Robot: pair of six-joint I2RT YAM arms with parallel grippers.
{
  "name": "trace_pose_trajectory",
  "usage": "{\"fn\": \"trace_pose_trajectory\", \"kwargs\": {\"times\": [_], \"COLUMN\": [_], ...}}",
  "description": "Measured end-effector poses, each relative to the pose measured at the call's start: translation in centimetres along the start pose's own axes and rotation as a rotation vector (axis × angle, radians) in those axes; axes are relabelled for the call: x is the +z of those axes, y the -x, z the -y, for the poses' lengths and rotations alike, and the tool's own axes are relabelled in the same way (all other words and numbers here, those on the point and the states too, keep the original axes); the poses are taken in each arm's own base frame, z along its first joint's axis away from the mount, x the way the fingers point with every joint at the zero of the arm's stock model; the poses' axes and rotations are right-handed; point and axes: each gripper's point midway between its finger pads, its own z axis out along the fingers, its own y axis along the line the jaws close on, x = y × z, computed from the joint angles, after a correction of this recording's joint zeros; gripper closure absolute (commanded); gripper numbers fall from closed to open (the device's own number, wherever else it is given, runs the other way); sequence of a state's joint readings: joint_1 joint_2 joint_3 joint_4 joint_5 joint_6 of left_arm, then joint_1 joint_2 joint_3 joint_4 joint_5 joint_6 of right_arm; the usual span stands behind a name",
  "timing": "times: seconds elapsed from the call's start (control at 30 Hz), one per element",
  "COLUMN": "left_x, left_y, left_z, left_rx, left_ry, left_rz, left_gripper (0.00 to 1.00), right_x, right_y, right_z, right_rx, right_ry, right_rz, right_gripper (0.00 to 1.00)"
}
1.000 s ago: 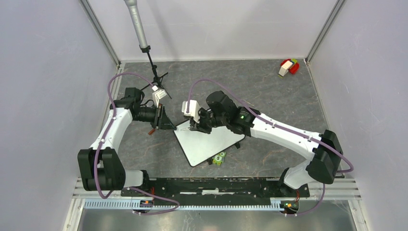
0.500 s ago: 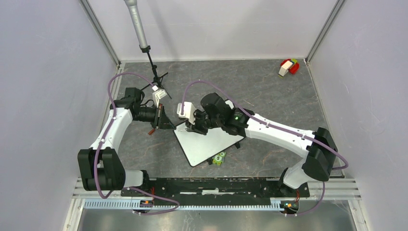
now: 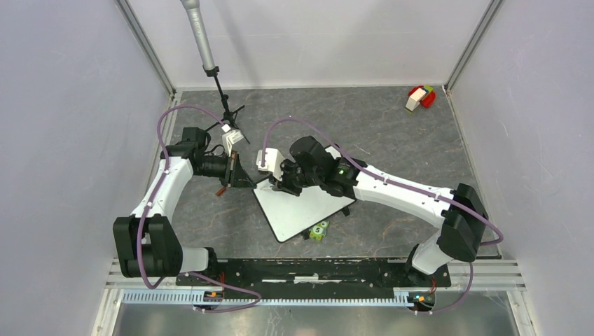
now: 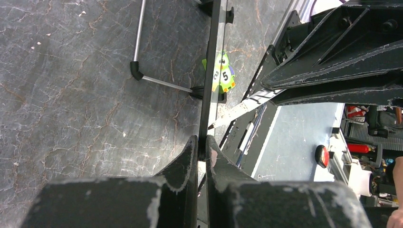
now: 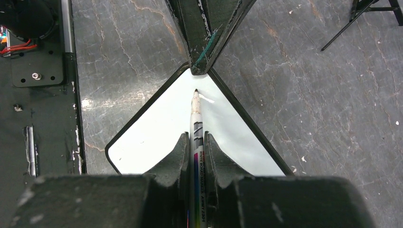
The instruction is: Write a sentence on the whiteboard
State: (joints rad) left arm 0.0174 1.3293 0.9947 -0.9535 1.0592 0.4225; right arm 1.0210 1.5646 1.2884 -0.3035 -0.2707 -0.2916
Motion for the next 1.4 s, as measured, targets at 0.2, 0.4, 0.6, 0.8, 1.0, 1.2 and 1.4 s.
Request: {"fn": "trace_pose_trajectory", "kwargs": {"times": [0.2, 0.4, 0.6, 0.8, 1.0, 1.2, 1.4], "left_x": [0.0, 0.0, 0.0, 0.0, 0.0, 0.0, 0.0], "left_y": [0.0, 0.0, 0.0, 0.0, 0.0, 0.0, 0.0], "left_z": [0.0, -0.2, -0.2, -0.2, -0.2, -0.2, -0.2], "left_rx": [0.005, 0.01, 0.014, 0.016, 0.016, 0.015, 0.015], "left_ry": [0.001, 0.008, 0.009, 0.009, 0.007, 0.006, 0.006], "left_rz": [-0.001, -0.002, -0.001, -0.001, -0.001, -0.001, -0.001], "left_gripper": [0.97, 0.98, 0.98, 0.98, 0.98, 0.97, 0.97], "right_x": [0.1, 0.3, 0.4, 0.3, 0.3, 0.1, 0.0], "right_y": [-0.1, -1.1, -2.8, -4.0, -3.9, -2.4, -1.7], "right_z": [0.2, -0.3, -1.8, -3.0, -3.2, -2.5, -1.5], "right_rx": [0.0, 0.003, 0.006, 0.001, 0.0, -0.01, -0.018], "right_ry": [-0.009, 0.003, 0.043, 0.074, 0.082, 0.058, 0.013], "right_rz": [-0.005, -0.018, -0.043, -0.068, -0.065, -0.038, -0.025], "right_gripper": [1.0, 1.0, 1.0, 1.0, 1.0, 1.0, 1.0]}}
